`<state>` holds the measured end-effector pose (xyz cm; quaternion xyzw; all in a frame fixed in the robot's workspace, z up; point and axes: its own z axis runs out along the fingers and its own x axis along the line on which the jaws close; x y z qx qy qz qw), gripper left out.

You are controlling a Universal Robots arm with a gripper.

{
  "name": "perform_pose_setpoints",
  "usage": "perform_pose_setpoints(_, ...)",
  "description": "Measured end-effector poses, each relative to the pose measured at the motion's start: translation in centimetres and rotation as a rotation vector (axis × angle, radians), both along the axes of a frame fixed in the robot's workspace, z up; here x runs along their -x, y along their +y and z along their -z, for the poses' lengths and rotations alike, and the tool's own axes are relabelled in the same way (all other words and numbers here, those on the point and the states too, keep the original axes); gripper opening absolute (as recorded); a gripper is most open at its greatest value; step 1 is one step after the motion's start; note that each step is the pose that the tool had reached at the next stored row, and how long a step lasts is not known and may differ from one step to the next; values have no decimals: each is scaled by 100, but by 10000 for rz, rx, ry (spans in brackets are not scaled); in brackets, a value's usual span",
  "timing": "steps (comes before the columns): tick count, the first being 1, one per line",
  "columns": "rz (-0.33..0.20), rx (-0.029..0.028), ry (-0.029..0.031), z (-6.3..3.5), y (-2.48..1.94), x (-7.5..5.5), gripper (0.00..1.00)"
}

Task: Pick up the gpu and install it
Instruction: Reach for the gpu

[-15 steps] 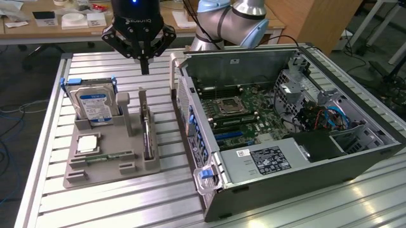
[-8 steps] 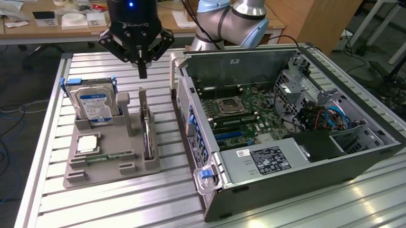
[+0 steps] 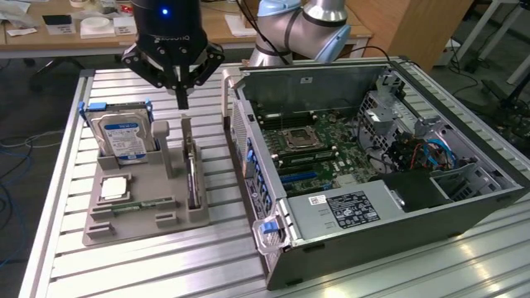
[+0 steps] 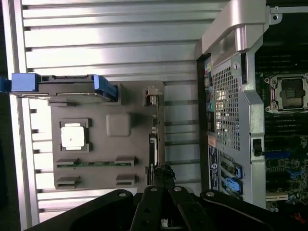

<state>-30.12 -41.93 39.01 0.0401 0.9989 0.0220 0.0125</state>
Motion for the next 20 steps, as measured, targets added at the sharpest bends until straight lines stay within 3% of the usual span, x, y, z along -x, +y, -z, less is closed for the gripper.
perform_pose_setpoints(7, -2, 0, 0, 6, -158, 14, 11)
perform_pose_setpoints(10, 0, 0, -1, 9, -202, 15, 11)
perform_pose_setpoints(15, 0, 0, -1, 12, -252, 16, 11)
perform_pose_setpoints(20, 0, -1, -1, 12, -255, 16, 11)
